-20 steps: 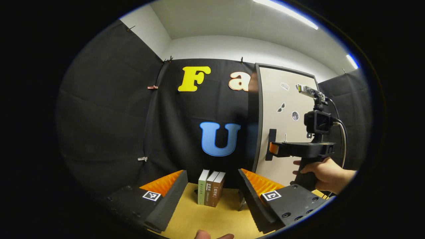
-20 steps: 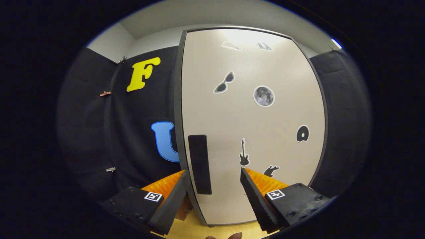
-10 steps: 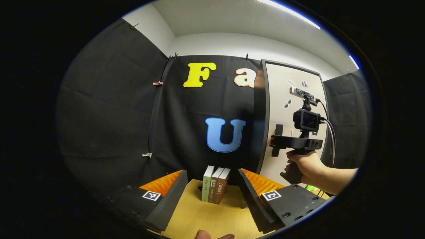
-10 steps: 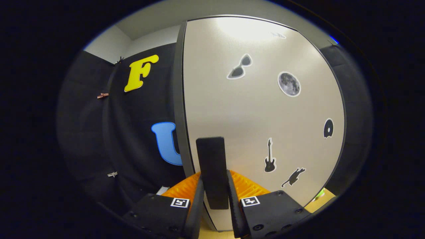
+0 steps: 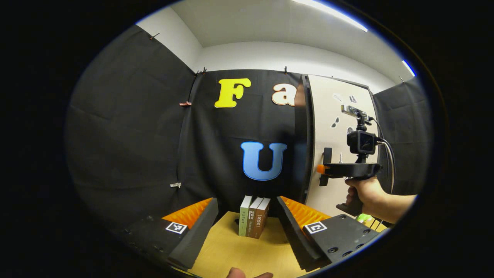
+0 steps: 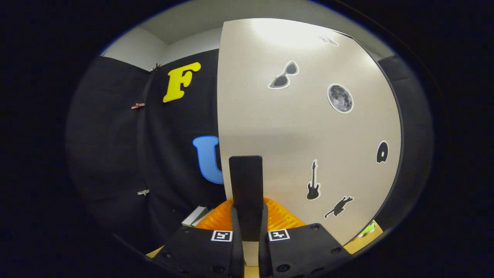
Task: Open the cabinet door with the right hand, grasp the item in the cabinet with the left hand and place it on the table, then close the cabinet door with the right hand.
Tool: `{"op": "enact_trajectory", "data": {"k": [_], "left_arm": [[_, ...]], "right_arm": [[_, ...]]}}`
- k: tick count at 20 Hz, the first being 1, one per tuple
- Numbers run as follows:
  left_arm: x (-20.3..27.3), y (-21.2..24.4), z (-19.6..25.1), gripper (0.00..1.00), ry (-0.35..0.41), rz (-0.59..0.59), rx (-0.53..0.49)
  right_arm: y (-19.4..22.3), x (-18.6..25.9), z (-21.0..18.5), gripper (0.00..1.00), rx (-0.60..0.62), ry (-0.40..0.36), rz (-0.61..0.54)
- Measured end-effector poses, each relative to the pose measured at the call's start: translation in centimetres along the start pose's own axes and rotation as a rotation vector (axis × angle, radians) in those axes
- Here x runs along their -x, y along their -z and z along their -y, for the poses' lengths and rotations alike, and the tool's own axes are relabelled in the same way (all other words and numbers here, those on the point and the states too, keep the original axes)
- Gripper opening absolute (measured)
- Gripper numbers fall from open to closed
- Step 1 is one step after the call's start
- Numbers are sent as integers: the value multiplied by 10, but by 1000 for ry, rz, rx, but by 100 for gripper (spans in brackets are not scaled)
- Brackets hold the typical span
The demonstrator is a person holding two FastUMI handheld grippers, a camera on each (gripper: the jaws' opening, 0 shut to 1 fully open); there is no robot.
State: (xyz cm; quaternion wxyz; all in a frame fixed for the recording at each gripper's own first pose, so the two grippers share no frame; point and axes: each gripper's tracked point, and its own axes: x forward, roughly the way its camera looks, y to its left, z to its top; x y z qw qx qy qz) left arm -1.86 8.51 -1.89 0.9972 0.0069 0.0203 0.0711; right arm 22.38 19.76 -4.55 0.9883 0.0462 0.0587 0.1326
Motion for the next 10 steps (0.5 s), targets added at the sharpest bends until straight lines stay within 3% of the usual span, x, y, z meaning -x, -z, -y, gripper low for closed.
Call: {"op": "enact_trajectory", "data": {"k": [10], "left_arm": [[21,-2,32,94,45,-10,-5]], "right_arm": [[-7,63,18,18,-35,-83,25]]}}
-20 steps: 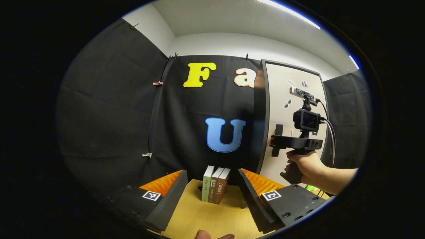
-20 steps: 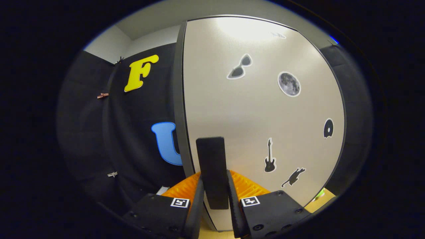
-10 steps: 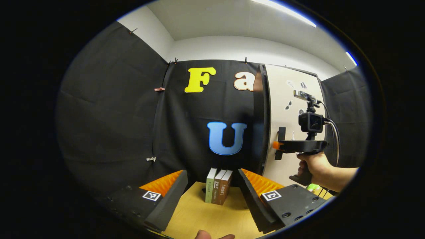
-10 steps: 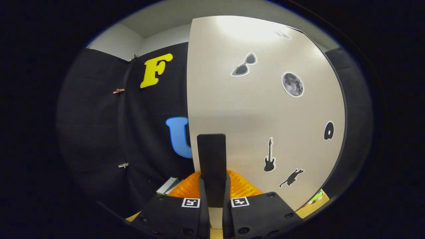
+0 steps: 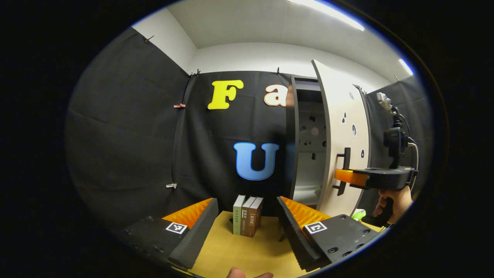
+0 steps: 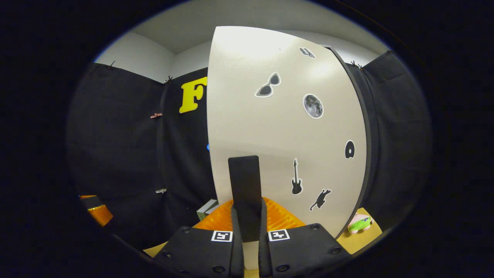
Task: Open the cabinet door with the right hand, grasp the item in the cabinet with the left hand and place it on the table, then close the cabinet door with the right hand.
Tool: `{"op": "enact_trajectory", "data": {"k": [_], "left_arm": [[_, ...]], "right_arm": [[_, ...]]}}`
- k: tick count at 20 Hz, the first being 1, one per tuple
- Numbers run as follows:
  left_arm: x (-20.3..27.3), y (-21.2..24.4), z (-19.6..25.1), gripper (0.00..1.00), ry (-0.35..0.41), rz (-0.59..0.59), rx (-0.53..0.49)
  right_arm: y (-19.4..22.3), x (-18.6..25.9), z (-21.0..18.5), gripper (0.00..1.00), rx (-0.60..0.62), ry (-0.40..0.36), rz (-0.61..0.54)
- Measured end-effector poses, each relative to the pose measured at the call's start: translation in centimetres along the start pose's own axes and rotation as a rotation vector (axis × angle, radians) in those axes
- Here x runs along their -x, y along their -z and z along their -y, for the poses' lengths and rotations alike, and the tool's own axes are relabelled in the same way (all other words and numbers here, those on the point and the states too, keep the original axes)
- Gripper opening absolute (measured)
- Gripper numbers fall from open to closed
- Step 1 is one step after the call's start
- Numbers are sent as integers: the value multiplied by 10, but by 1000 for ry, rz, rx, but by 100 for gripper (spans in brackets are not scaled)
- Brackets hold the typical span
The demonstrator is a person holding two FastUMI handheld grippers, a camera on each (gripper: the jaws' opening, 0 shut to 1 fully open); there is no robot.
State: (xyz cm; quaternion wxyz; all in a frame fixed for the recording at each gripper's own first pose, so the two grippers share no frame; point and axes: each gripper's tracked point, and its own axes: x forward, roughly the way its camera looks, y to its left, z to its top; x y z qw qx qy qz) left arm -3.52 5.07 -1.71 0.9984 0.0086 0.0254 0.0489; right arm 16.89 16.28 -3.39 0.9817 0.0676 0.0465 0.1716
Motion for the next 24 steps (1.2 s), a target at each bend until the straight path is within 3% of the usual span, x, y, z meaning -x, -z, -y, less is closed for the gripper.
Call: {"op": "enact_trajectory", "data": {"k": [5,12,24], "left_arm": [[-2,-7,14,96,26,8,-7],[-4,-10,45,94,95,10,1],[-11,0,99,94,213,-16,31]], "right_arm": [[-3,21,9,18,20,-9,-4],[-8,51,31,18,81,40,8],[-17,90,80,17,55,234,57]]}}
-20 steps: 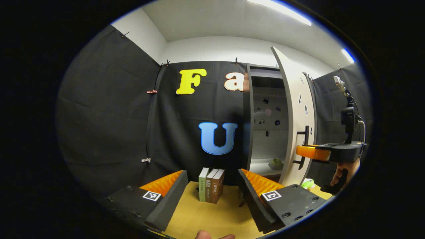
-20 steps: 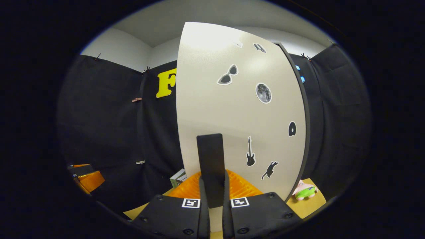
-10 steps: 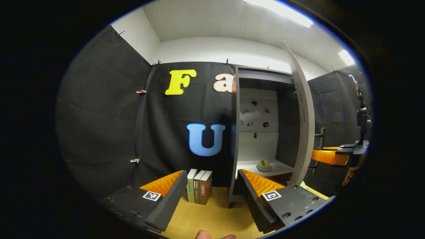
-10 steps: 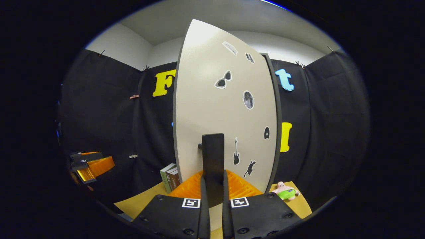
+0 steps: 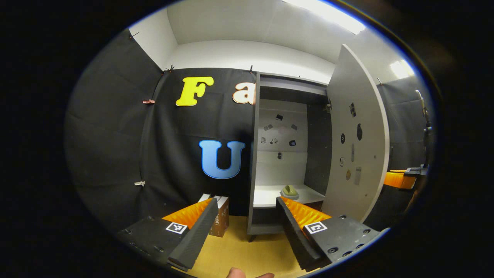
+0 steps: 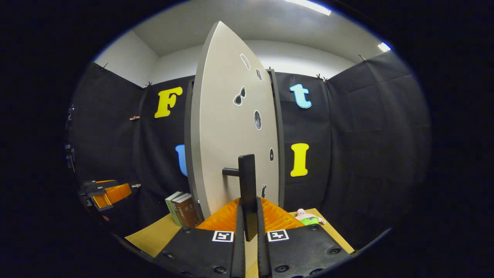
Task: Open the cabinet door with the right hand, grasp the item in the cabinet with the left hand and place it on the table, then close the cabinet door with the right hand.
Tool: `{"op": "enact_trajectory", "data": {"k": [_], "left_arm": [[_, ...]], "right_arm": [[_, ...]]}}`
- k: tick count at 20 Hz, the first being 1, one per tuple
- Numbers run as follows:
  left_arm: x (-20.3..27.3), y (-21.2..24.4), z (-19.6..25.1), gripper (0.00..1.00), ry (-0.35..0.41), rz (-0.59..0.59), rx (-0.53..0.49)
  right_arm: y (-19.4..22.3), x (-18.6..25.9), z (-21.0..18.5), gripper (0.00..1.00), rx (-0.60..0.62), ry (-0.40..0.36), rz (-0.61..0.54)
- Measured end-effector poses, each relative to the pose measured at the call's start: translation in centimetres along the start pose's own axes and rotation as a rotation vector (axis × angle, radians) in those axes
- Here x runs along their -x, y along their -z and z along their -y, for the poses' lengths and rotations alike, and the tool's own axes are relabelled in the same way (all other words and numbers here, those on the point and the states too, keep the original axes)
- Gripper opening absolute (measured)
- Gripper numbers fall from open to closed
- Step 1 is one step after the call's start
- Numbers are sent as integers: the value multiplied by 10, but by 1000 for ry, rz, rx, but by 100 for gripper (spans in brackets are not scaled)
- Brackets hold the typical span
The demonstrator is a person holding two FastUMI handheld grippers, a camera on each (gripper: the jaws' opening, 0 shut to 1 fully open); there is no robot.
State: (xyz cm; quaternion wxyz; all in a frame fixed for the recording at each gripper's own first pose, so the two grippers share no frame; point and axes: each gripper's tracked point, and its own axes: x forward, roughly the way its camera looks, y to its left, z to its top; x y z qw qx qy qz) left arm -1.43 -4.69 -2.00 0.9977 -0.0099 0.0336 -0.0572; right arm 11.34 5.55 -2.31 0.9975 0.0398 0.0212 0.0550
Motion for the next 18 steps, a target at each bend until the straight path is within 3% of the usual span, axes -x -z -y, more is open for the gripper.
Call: {"op": "enact_trajectory", "data": {"k": [10,14,18], "left_arm": [[-4,6,6,95,22,-23,14],[-10,8,14,95,40,-29,17],[-22,13,34,95,78,-47,28]], "right_arm": [[0,9,28,17,-16,115,0],[-1,16,54,11,-19,178,6],[-2,14,56,11,-84,219,14]]}}
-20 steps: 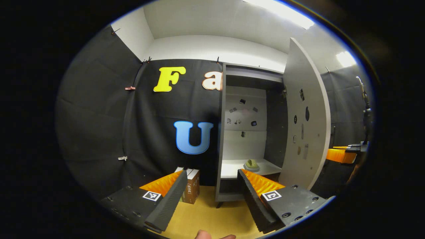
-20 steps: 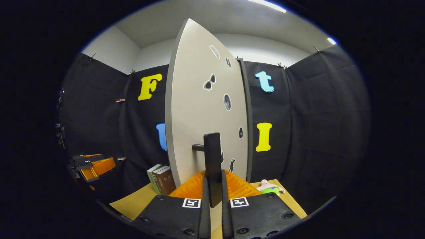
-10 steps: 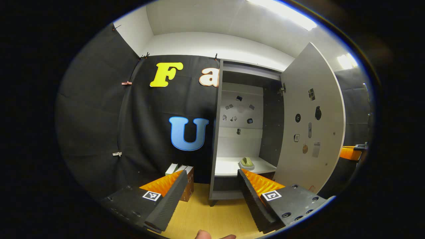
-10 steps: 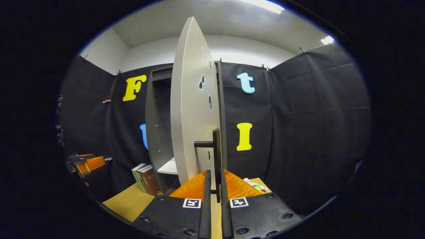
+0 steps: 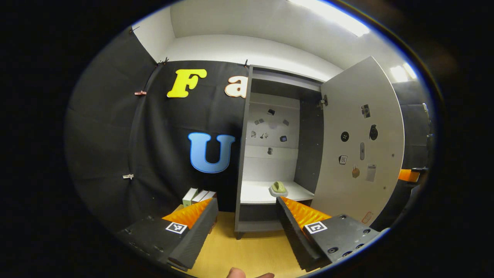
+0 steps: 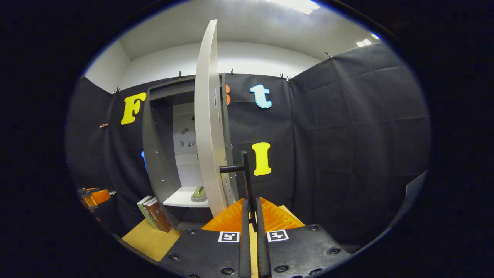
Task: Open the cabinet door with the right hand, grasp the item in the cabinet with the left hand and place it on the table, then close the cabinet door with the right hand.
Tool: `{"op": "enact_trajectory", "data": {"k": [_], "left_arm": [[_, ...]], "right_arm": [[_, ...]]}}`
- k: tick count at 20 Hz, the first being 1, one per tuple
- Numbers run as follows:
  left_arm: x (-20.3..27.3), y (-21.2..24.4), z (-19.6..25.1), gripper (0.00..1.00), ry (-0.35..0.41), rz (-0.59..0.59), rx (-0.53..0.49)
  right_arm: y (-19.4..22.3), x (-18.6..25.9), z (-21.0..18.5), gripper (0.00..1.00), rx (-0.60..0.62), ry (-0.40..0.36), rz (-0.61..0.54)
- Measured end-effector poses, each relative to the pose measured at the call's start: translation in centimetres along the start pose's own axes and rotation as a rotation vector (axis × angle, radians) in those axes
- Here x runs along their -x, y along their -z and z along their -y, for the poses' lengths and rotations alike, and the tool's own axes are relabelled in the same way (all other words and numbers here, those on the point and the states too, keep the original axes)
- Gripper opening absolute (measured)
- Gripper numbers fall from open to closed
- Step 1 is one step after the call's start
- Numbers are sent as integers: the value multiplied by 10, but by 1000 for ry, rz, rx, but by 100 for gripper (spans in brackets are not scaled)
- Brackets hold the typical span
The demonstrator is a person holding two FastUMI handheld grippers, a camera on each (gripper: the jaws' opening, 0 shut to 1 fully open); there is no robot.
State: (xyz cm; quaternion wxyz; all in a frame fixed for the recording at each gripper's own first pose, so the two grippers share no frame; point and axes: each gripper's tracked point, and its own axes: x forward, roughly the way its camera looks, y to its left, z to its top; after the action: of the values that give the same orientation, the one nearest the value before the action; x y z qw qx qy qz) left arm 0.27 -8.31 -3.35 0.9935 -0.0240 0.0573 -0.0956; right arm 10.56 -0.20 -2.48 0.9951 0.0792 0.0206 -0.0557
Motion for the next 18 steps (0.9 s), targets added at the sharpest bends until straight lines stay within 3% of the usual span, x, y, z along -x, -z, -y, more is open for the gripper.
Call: {"op": "enact_trajectory", "data": {"k": [7,9,10,11,14,18], "left_arm": [[-52,12,59,96,88,-33,-36],[-73,12,81,95,123,-25,-42],[-84,13,93,95,144,-24,-42],[-97,15,103,95,162,-29,-43],[-140,21,136,94,213,-65,-44],[-203,27,159,92,229,-102,-110]], "right_arm": [[-12,-1,7,11,-47,-12,25],[-18,1,20,19,-37,16,50],[-20,1,32,24,-36,47,60],[-22,2,45,37,-38,80,69],[-17,4,85,99,-22,177,67],[-26,14,139,97,76,295,134]]}}
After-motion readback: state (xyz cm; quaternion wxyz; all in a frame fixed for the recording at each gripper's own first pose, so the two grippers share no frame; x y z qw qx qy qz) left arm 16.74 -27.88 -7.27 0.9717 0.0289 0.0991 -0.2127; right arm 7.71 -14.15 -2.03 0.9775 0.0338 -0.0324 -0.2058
